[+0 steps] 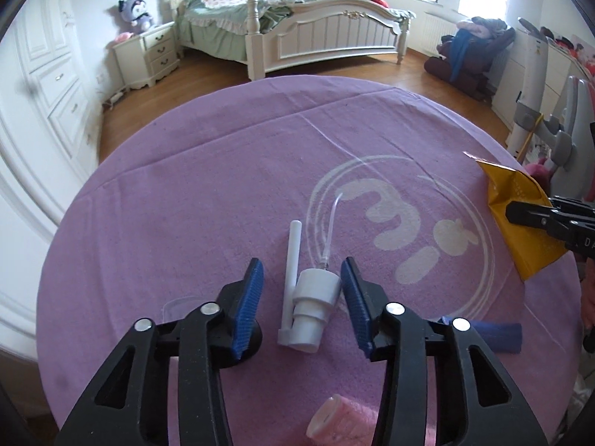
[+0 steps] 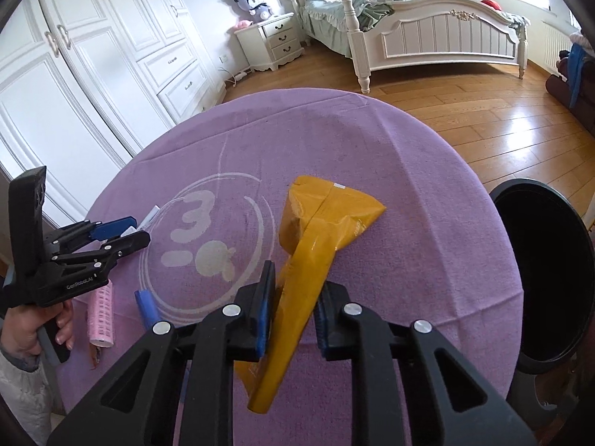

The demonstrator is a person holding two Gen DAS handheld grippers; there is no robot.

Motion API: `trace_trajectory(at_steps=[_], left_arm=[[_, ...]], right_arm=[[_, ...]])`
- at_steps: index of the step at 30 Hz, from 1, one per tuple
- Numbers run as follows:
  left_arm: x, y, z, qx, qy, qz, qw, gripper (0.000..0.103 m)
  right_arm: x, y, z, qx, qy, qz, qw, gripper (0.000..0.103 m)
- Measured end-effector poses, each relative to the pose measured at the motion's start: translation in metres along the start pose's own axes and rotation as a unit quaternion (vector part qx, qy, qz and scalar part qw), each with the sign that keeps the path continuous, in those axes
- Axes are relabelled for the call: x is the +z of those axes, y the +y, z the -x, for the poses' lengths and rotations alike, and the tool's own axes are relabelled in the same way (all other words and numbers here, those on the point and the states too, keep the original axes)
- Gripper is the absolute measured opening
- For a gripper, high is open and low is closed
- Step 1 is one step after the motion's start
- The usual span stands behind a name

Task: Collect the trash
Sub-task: 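Grasp the white plastic nozzle with the left tool while the right tool grasps the yellow bag, then carry the nozzle and yellow bag over the black bin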

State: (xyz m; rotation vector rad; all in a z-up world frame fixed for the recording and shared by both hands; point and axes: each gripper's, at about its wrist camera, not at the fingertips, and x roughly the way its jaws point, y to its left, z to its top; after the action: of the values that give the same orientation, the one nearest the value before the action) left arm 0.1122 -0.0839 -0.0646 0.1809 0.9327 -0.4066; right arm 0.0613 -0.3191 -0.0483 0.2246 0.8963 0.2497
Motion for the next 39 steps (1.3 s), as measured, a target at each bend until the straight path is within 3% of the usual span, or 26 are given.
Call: trace_trajectory(at_steps=[4, 8, 13, 19, 27, 39], left_arm=[[0.005, -0.002, 0.000, -0.006, -0.007, 0.009, 0.9999, 0.023], [0.016, -0.021, 0.015, -0.015, -0.041, 0.005, 0.9990, 0.023], [0.040, -0.059, 0.045, -0.044, -0.096, -0.005, 0.9944, 0.023], [0.067, -0.118, 0.060, -0.072, -0.135, -0.030, 0.9877, 0.023], [0.092, -0.193, 0.045, -0.110, -0.136, -0.061, 0.9827, 0.023], [0.124, -0.286, -0.008, -0.168, -0.113, -0.087, 0.9754, 0.023]], right_arm=[[0.002, 0.003, 0.005, 0.013, -0.017, 0.012, 1.000, 0.013], [0.004, 0.002, 0.017, 0.030, -0.045, 0.015, 0.998, 0.012], [0.014, -0.005, 0.038, 0.040, -0.089, 0.005, 0.995, 0.012], [0.023, -0.039, 0.069, 0.034, -0.142, -0.035, 0.989, 0.012], [0.022, -0.099, 0.095, 0.000, -0.178, -0.089, 0.980, 0.012], [0.006, -0.178, 0.105, -0.047, -0.191, -0.156, 0.968, 0.012]])
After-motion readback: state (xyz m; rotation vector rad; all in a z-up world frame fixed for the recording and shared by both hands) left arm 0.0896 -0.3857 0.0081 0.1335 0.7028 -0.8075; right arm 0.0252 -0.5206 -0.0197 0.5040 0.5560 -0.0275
